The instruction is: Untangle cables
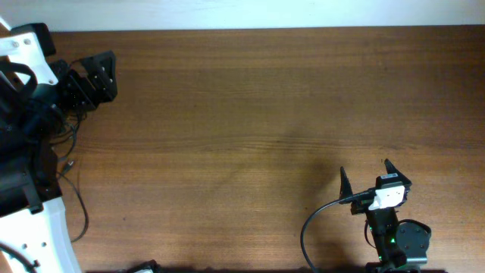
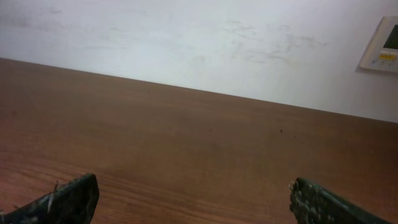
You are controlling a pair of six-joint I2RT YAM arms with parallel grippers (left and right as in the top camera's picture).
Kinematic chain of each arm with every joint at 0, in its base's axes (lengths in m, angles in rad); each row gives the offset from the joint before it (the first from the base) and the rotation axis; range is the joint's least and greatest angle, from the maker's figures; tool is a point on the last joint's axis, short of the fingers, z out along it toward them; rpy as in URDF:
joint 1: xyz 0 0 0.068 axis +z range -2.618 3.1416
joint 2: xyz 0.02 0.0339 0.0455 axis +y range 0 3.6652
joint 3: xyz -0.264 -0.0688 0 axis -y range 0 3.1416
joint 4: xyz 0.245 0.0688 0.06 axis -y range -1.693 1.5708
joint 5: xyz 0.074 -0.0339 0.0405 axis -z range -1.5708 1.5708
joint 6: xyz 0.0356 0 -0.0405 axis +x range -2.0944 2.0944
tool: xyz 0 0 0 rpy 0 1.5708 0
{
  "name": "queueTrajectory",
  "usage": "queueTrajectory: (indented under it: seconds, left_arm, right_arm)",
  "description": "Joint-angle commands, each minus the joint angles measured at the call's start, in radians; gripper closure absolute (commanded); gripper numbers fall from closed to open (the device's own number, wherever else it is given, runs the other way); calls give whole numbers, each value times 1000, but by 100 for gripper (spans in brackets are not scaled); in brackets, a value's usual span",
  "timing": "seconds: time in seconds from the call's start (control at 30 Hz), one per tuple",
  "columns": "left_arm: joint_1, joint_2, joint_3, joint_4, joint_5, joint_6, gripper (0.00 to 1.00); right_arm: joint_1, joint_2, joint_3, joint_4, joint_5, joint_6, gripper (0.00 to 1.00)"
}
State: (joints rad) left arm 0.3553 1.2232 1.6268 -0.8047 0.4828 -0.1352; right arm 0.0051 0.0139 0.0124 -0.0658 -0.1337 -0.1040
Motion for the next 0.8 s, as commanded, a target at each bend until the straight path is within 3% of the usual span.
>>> queueTrajectory:
  seconds: [0.0,0.33,0.4,0.5,0.67,0.77]
  left_arm:
    - [-2,-2,-1,2,8,2,1]
    - [-2,-3,-4,-34,-32,2,1]
    - [-26,-47,-48,-75,-61,91,0]
    - [-120,-228,-303,82,-61,325,1]
    - [-158,-712,-1001,567,-62,317,1]
    - [-243,-944,-1304,757,-208,317,1]
  right_arm:
    - [-6,-11,-7,-2,4,10,1]
    - [-6,-11,-7,-2,4,10,1]
    - [-6,-11,-7,-2,4,10,1]
    - [-6,-11,-7,-2,4,10,1]
    - [-6,-10,-7,-2,4,10,1]
    - [-6,-10,-7,-2,4,10,1]
